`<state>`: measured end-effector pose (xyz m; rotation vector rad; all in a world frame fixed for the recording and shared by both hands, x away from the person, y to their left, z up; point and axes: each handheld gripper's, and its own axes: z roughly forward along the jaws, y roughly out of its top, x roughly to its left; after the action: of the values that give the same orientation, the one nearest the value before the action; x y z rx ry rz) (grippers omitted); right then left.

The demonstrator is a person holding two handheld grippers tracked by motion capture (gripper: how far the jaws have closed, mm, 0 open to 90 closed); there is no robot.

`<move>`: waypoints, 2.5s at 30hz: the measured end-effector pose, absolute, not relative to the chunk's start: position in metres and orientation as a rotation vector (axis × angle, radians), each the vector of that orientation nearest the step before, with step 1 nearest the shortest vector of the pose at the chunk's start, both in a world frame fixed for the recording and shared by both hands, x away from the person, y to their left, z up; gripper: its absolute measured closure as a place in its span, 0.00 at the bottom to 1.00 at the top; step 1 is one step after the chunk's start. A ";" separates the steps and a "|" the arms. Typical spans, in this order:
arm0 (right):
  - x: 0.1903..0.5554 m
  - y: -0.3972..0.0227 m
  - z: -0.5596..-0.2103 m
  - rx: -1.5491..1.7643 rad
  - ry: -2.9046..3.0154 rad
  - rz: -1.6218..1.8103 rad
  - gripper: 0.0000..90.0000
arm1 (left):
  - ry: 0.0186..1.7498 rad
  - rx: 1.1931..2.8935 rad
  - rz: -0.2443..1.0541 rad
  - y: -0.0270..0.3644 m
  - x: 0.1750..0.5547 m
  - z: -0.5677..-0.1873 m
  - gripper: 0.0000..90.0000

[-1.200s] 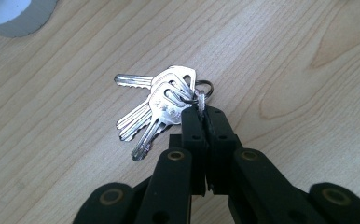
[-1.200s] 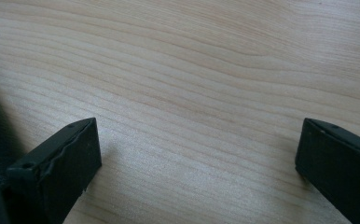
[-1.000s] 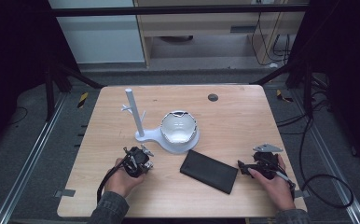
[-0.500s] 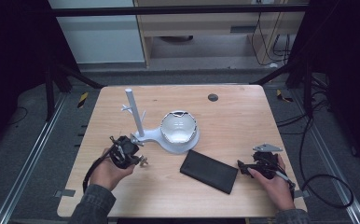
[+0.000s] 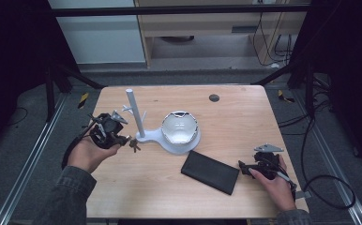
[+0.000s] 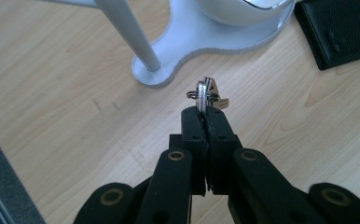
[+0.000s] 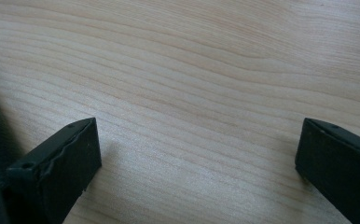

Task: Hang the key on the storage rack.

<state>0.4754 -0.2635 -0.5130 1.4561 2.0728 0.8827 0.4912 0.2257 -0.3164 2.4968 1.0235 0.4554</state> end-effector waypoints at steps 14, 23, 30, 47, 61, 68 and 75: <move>0.475 -0.263 -0.513 1.462 2.062 0.877 0.01 | 1.072 2.484 0.542 0.241 0.495 -0.272 0.98; 0.474 -0.263 -0.513 1.465 2.060 0.876 0.01 | 1.093 2.472 0.569 0.250 0.503 -0.266 0.98; 0.474 -0.262 -0.513 1.468 2.057 0.876 0.01 | 1.117 2.471 0.579 0.251 0.511 -0.261 0.98; 0.474 -0.262 -0.513 1.468 2.057 0.879 0.01 | 1.134 2.486 0.615 0.238 0.533 -0.252 0.98; 0.474 -0.262 -0.513 1.469 2.056 0.879 0.01 | 1.132 2.477 0.598 0.235 0.539 -0.253 0.98; 0.474 -0.262 -0.513 1.469 2.055 0.880 0.01 | 1.122 2.476 0.594 0.232 0.539 -0.254 0.98; 0.474 -0.262 -0.513 1.470 2.055 0.880 0.01 | 1.126 2.480 0.589 0.229 0.543 -0.257 0.98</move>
<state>0.4743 -0.2621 -0.5132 1.4697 2.0553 0.8797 0.5433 0.2291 -0.2565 2.4797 1.1257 0.5895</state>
